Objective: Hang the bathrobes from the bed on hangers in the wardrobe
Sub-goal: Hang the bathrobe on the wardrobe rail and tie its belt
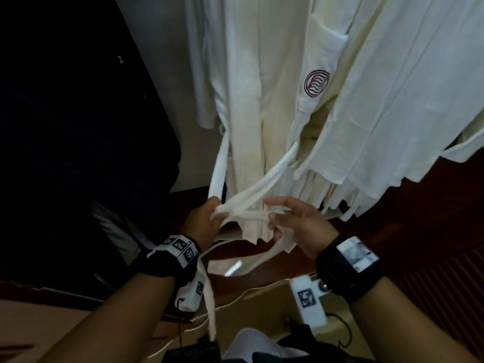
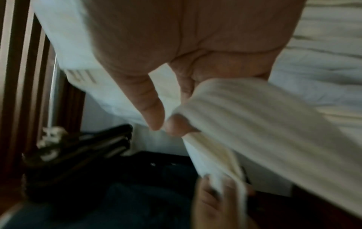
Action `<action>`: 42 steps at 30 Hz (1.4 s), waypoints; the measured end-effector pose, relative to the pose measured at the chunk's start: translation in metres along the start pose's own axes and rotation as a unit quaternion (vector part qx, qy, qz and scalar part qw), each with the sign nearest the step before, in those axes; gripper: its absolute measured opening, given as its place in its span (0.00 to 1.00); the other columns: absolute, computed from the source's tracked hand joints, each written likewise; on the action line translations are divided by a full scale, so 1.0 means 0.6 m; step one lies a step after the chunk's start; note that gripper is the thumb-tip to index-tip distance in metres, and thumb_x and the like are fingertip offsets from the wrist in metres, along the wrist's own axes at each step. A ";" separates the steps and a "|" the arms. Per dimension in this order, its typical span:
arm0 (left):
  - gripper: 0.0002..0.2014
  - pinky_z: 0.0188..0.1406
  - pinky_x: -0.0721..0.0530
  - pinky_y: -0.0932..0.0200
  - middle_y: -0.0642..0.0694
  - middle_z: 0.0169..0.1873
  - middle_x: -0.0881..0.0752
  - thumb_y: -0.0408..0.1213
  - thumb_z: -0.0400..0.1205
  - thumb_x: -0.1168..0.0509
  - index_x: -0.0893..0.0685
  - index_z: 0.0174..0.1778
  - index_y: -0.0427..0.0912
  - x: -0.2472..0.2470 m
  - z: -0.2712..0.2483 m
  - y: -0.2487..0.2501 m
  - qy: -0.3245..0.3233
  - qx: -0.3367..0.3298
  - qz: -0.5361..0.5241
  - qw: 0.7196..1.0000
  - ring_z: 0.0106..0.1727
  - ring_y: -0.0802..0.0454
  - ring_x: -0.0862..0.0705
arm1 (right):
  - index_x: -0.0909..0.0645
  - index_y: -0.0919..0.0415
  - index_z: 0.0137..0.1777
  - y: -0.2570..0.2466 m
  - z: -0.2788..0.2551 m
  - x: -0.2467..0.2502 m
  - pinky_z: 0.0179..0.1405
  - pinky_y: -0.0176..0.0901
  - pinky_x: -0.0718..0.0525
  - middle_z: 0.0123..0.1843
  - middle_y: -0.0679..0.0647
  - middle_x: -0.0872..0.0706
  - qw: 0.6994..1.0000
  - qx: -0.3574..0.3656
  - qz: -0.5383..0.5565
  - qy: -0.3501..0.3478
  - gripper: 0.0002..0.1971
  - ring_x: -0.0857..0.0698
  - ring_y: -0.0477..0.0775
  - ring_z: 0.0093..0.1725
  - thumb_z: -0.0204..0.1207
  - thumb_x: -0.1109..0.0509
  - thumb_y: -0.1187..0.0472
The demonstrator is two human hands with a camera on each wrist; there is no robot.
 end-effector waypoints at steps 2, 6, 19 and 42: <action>0.08 0.35 0.26 0.58 0.45 0.37 0.18 0.45 0.84 0.36 0.26 0.46 0.46 0.001 0.002 -0.027 0.003 0.032 0.027 0.999 0.38 0.47 0.19 | 0.18 0.66 0.57 -0.062 -0.004 -0.003 0.30 0.45 0.16 0.33 0.61 0.17 0.998 0.029 0.040 -0.029 0.16 0.19 0.53 0.25 0.68 0.27 0.71; 0.09 0.34 0.24 0.57 0.45 0.37 0.19 0.45 0.85 0.38 0.29 0.46 0.45 0.006 -0.004 -0.056 -0.002 0.062 0.060 0.996 0.36 0.49 0.19 | 0.15 0.60 0.55 -0.246 -0.015 -0.031 0.38 0.49 0.13 0.41 0.60 0.13 0.981 0.143 0.094 -0.094 0.28 0.14 0.54 0.33 0.52 0.14 0.65; 0.06 0.36 0.19 0.56 0.50 0.34 0.17 0.47 0.82 0.36 0.24 0.47 0.50 0.074 -0.091 -0.028 0.029 -0.053 0.008 0.998 0.38 0.52 0.17 | 0.20 0.63 0.68 -0.166 0.222 -0.202 0.69 0.51 0.26 0.69 0.61 0.18 0.666 0.208 -0.708 -0.108 0.20 0.20 0.61 0.69 0.85 0.44 0.55; 0.09 0.33 0.25 0.66 0.57 0.30 0.23 0.42 0.79 0.31 0.21 0.42 0.41 0.057 -0.072 0.056 -0.082 -0.042 -0.206 0.974 0.33 0.60 0.23 | 0.33 0.47 0.80 0.097 0.081 0.030 0.74 0.46 0.28 0.76 0.45 0.26 0.821 -0.112 -0.555 -0.078 0.37 0.26 0.50 0.74 0.73 0.28 0.38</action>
Point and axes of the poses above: each hand's wrist, its own z-axis towards the middle knuckle, its own x-axis out of the back of the hand, y = z × x, the point moved 6 cm from there along z, towards the middle knuckle
